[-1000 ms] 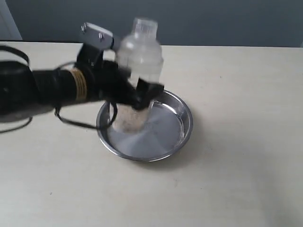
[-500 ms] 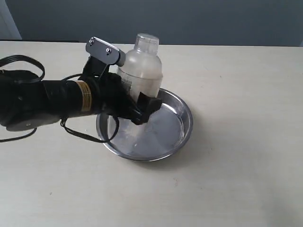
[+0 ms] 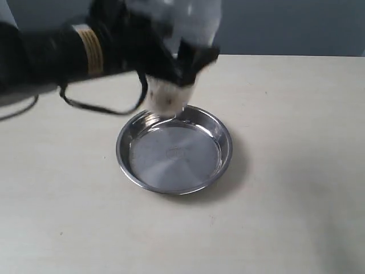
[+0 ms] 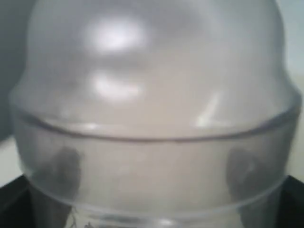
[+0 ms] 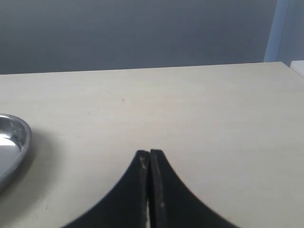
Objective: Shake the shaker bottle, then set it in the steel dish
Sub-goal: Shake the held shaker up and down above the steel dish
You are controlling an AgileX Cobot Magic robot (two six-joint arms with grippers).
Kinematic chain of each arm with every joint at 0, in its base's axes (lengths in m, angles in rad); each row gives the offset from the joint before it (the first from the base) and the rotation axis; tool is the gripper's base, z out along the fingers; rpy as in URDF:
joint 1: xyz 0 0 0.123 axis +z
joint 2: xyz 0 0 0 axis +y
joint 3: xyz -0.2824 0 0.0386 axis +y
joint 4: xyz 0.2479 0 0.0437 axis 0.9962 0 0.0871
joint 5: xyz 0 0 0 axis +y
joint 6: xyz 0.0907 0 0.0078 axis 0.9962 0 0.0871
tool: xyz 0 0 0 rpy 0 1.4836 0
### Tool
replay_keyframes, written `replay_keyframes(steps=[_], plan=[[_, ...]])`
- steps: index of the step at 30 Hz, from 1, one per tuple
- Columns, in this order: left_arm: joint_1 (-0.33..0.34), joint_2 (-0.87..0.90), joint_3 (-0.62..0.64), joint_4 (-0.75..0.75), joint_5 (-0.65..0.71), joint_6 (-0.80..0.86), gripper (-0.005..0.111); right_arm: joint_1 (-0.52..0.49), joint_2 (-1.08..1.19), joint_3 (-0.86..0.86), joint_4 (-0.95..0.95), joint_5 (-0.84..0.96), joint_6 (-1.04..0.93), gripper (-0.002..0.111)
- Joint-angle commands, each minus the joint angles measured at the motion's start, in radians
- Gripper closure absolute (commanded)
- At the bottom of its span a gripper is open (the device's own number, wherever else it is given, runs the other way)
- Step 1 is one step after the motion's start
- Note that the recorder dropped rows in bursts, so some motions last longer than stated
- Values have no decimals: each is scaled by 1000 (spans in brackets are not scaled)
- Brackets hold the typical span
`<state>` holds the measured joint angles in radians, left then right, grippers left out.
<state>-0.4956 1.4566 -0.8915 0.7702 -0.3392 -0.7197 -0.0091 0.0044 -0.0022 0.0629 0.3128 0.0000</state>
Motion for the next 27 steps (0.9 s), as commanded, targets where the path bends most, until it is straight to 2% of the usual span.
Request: replay_keyframes(steps=[1,4,8,10,14,16,17,18,20,22,23,24,25,26,27], plan=[[-4,54,51,-56,39,-9,106,0,-4,2,-1,-8,0,109],[-4,155,110,-66,-56,22,106,0,-4,2,-1,-8,0,109],[-6,-12,-29,-18,-56,22,106,0,-4,2,-1,-8,0,109],[-6,-44,-60,-48,-26,22,106,0,-4,2,-1,-8,0,109],[7,178,92,-116,-4,20,106,0,-4,2,-1,-8,0,109],[15,205,110,-96,-102,-38,106,0,-4,2,-1,-8,0,109],[15,111,81,-21,-201,-41,106,0,-4,2,-1,-8,0,109],[15,28,34,2,-204,-39,106,0,-4,2,-1,-8,0,109],[15,-44,-19,-21,-76,-11,106,0,-4,2,-1,-8,0,109],[15,4,44,-33,11,6,106,0,-4,2,-1,-8,0,109],[15,72,101,-42,3,18,106,0,-4,2,-1,-8,0,109],[21,143,139,-88,-22,23,106,0,-4,2,-1,-8,0,109],[25,183,156,-112,-146,-15,106,0,-4,2,-1,-8,0,109],[25,87,114,-42,-257,-26,106,0,-4,2,-1,-8,0,109],[25,21,66,-23,-244,-18,106,0,-4,2,-1,-8,0,109]])
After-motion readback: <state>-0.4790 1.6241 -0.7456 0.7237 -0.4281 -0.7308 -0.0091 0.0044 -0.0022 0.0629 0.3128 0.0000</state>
